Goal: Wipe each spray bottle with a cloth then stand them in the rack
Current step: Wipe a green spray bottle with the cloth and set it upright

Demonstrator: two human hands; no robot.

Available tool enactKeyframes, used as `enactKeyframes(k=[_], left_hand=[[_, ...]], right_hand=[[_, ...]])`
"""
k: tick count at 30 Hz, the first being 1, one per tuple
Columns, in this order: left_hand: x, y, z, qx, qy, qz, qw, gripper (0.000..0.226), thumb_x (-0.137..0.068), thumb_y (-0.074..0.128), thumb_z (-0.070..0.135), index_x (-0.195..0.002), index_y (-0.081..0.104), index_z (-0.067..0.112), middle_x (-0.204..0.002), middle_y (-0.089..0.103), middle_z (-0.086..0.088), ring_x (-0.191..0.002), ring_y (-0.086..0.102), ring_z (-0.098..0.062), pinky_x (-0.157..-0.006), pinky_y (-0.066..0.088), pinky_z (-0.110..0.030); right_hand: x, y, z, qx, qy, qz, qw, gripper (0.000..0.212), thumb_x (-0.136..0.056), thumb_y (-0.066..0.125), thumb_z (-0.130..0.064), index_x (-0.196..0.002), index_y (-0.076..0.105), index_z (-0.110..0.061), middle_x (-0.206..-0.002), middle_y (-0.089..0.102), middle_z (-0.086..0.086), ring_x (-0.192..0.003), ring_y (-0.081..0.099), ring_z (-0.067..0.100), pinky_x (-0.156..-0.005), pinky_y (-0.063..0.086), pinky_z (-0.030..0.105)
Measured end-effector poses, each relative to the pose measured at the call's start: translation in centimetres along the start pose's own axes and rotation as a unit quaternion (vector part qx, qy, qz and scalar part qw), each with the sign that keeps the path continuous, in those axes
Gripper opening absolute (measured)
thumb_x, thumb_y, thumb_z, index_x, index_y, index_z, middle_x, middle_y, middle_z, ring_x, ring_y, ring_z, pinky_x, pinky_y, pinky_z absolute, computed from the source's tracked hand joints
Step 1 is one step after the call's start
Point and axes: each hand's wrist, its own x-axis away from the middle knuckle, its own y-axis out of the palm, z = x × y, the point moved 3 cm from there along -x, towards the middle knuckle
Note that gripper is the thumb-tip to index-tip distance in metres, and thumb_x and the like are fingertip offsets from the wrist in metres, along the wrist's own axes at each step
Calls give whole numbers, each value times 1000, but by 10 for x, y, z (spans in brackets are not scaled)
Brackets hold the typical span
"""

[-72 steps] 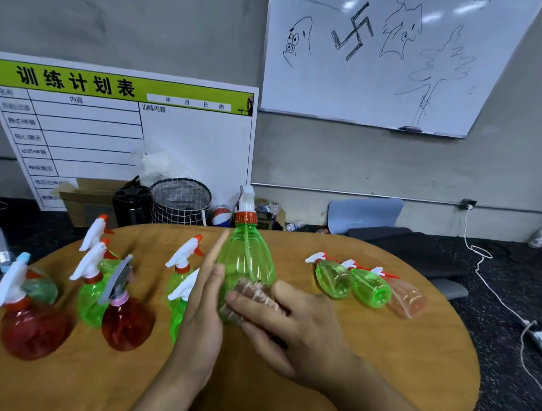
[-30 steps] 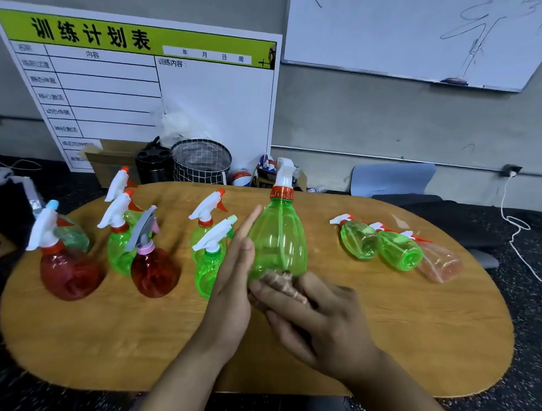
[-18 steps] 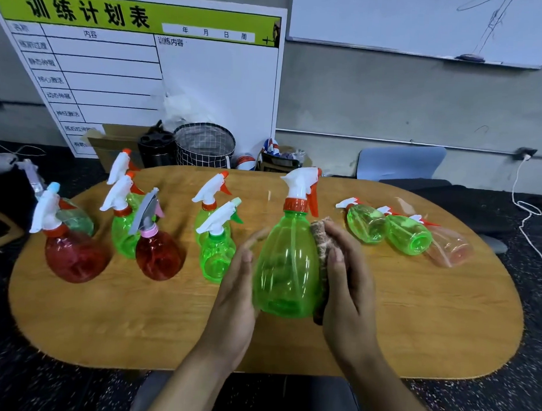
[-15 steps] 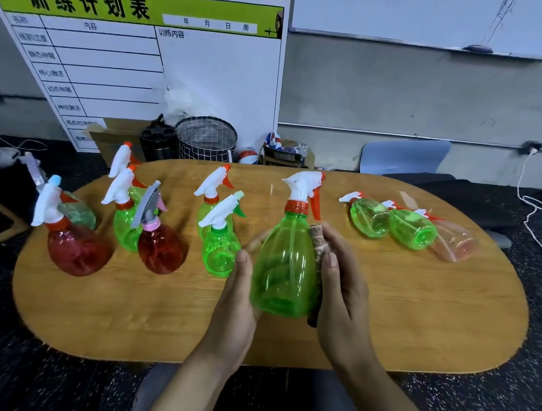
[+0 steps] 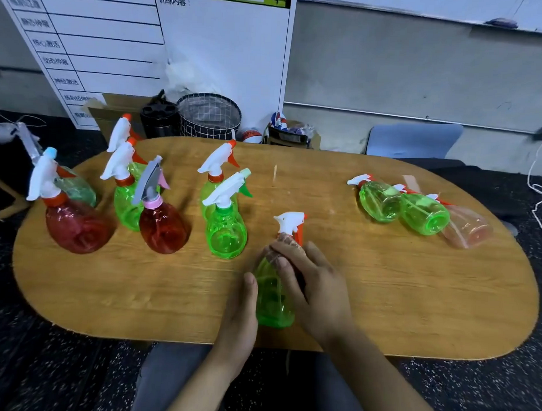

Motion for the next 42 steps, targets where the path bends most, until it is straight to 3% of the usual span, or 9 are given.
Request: enactKeyframes(k=[5,9,14,19,25,28,32,36,42], left_hand=[[6,-3,-18,74,-67,3,995,91,-87,49,90,-153,56,28,-153,62,1,-146,54,-19,-126,35,-55],[5,-5,-16,94,-78,2,993,69,-102,40,72,-149,59,26,-147,67,-4,-139,61,-22,-121,42,-46],[9,-3,-19,17,-39,-3,999,49,-106,27,51,-135,63,36,-139,68,24,-134,58,4,-108,46,-16],[10,-4,-8,1,-27,-34,999,44,-91,32,78,-125,61,74,-144,57,39,-144,47,6,-125,35,-37],[9,-8,-14,16,-40,-45,998,65,-101,23,69,-152,52,40,-156,56,19,-150,45,-3,-131,29,-44],[8,-7,-15,31,-46,-57,997,71,-98,22,73,-155,50,42,-160,53,12,-152,45,-11,-130,27,-46],[11,-6,-18,20,-45,-46,998,73,-91,28,80,-148,57,45,-157,57,13,-153,44,-14,-128,35,-39],[12,-3,-12,18,-32,-67,997,62,-90,28,90,-141,54,66,-159,52,19,-153,42,-7,-129,32,-50],[9,-9,-20,39,-56,-65,996,76,-96,30,86,-157,47,45,-165,47,9,-157,37,-14,-132,22,-53]], right_hand=[[40,14,4,44,-148,6,988,32,-107,54,-38,-133,71,-30,-122,59,-7,-98,65,12,-79,55,25],[64,19,9,67,-260,-46,962,33,-105,62,-33,-137,68,-29,-109,68,1,-95,67,17,-72,60,33],[28,-7,2,-29,-127,43,991,33,-107,54,-31,-135,69,-25,-110,62,-7,-94,66,10,-82,54,21],[7,10,11,14,-9,29,999,36,-105,50,-47,-134,69,-35,-109,63,-9,-89,70,15,-73,55,32],[54,16,6,65,-181,-5,981,32,-105,58,-37,-132,72,-29,-111,65,1,-91,67,19,-73,55,29],[67,19,4,77,-255,-50,963,31,-103,65,-31,-132,72,-27,-102,66,2,-87,67,19,-68,60,35],[45,0,0,11,-181,17,983,32,-107,56,-34,-130,74,-23,-109,62,-3,-88,66,16,-82,55,22],[12,5,6,-3,-22,45,999,35,-106,50,-44,-130,73,-32,-101,61,-7,-81,68,16,-70,57,36],[45,15,3,58,-169,1,984,31,-105,58,-35,-130,74,-27,-106,58,-1,-84,64,17,-70,55,30]])
